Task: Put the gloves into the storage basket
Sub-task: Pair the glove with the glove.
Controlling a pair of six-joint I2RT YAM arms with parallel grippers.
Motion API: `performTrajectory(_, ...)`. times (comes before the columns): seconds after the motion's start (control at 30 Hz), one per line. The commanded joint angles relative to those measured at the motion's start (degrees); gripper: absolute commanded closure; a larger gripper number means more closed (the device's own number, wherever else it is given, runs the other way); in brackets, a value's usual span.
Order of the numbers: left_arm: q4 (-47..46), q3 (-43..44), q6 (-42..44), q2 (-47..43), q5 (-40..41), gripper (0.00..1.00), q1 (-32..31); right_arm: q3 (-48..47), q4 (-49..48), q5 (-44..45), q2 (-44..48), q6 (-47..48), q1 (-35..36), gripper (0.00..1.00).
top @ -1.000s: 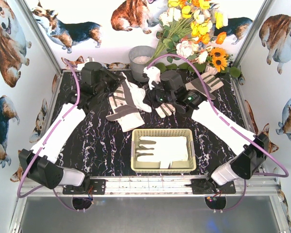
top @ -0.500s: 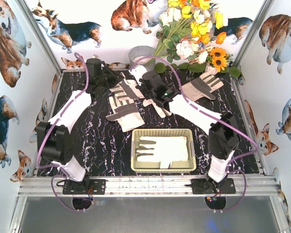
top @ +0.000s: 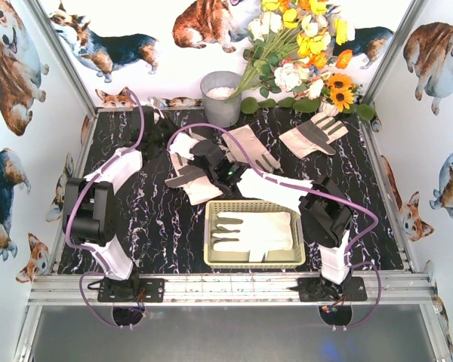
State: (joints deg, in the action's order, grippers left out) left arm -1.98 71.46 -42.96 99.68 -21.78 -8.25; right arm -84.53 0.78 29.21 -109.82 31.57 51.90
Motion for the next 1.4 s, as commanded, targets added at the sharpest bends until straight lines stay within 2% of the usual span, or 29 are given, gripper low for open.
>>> performTrajectory(0.0,0.88,-5.39,1.92,-2.79,1.63,1.0,0.77,-0.03,4.54,-8.92,3.1,-3.07,-0.75,1.0)
performTrajectory(0.1,2.57,-9.8,0.17,-4.7,4.32,1.0,0.78,0.15,10.53,-15.65,3.84,-6.23,-0.67,1.0)
performTrajectory(0.13,2.47,-11.7,-0.55,-6.88,5.32,1.0,0.78,0.09,12.08,-17.33,3.87,-6.59,-0.59,0.97)
performTrajectory(0.3,0.41,-19.85,-4.16,-10.42,7.39,1.0,0.74,-2.48,18.2,-22.18,3.15,-8.76,-0.57,0.65)
performTrajectory(0.4,0.17,-22.83,-5.03,-11.79,8.28,1.0,0.78,-6.44,22.88,-25.33,2.6,-12.19,-0.57,0.41)
performTrajectory(0.47,-0.18,-24.4,-5.07,-12.78,9.18,1.0,0.78,-8.96,25.17,-28.75,2.84,-14.65,-0.64,0.31)
performTrajectory(0.53,-0.53,-25.33,-4.67,-13.03,9.1,1.0,0.76,-10.98,26.8,-31.2,3.51,-17.33,-0.78,0.27)
performTrajectory(0.6,-0.72,-25.74,-4.07,-12.3,8.35,0.98,0.85,-13.26,28.65,-33.89,3.89,-20.45,-1.48,0.25)
performTrajectory(0.67,-0.71,-26.05,-3.35,-11.52,7.34,0.9,1.06,-15.24,30.81,-35.91,4.05,-24.72,-2.78,0.26)
performTrajectory(0.8,-3.13,-27.64,-3.0,-11.71,5.52,0.63,2.67,-17.44,34.22,-40.77,3.99,-35.86,-8.07,0.29)
performTrajectory(0.93,-4.96,-30.36,-2.1,-11.65,3.76,0.5,4.78,-17.55,35.48,-43.68,3.18,-43.87,-12.03,0.32)
performTrajectory(1.07,-5.27,-30.05,-1.06,-10.16,1.9,0.5,6.03,-20.42,39.95,-42.63,-0.55,-49.69,-14.61,0.33)
performTrajectory(1.2,-2.14,-27.69,0.87,-8.67,1.37,0.57,6.97,-25.37,44.31,-47.41,-6.94,-52.89,-17.04,0.35)
performTrajectory(1.27,-0.36,-26.07,1.97,-8.19,1.75,0.62,7.23,-26.94,45.55,-48.83,-9.58,-53.93,-17.88,0.42)
performTrajectory(1.37,1.51,-25.61,3.48,-7.33,1.77,0.65,7.54,-28.07,46.6,-48.99,-12.84,-53.7,-18.06,0.44)
